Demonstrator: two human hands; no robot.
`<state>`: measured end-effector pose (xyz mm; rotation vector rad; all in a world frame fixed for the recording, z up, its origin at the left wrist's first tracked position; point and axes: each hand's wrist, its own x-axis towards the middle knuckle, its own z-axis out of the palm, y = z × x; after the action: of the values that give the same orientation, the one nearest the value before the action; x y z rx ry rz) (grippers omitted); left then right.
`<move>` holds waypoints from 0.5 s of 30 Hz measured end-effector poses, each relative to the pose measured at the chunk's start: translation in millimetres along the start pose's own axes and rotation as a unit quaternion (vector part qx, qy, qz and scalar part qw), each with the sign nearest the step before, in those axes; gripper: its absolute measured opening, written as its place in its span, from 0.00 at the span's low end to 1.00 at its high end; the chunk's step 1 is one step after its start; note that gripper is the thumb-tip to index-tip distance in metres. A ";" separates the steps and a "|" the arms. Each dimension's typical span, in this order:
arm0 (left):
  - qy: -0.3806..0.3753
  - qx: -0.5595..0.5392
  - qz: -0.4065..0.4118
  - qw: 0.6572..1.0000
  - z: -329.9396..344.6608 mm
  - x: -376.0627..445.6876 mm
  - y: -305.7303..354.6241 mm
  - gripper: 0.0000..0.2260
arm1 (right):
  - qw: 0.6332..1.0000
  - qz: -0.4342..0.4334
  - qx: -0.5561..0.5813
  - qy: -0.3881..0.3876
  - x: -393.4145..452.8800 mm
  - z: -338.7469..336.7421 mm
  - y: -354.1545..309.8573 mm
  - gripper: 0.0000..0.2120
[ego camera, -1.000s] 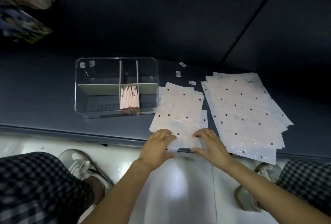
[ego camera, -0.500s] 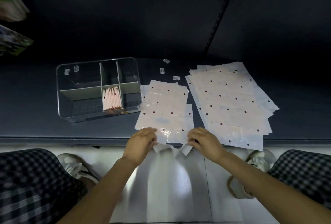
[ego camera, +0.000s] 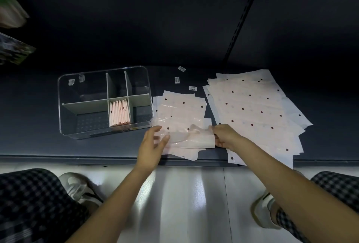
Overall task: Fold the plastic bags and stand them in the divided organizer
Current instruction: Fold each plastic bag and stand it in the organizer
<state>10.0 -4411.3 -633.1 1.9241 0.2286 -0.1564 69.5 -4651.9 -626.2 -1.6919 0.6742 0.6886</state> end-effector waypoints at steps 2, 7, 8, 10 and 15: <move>0.010 0.044 0.038 0.998 5.5 -1.9 -1.4 0.16 | 1.000 0.018 -0.001 -0.006 -1.8 -3.3 -4.6 0.18; -0.026 0.103 0.064 0.992 15.1 -1.5 -3.3 0.26 | 0.987 -0.026 0.034 -0.152 -11.6 -26.8 1.3 0.32; -0.020 0.106 0.054 0.993 15.6 -1.3 -3.0 0.28 | 0.987 -0.048 0.045 -0.145 -11.5 -26.7 4.1 0.30; 0.001 0.124 0.049 0.991 15.7 -1.4 -2.7 0.32 | 0.992 -0.091 0.039 -0.083 -8.8 -19.5 7.7 0.23; 0.007 0.288 0.201 0.936 16.8 -8.6 -6.1 0.22 | 0.978 -0.150 -0.114 0.087 2.1 0.5 4.3 0.10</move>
<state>0.2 -4425.5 -642.7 2.5094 -0.2352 0.0775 67.7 -4652.5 -630.5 -2.0318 0.4572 0.4167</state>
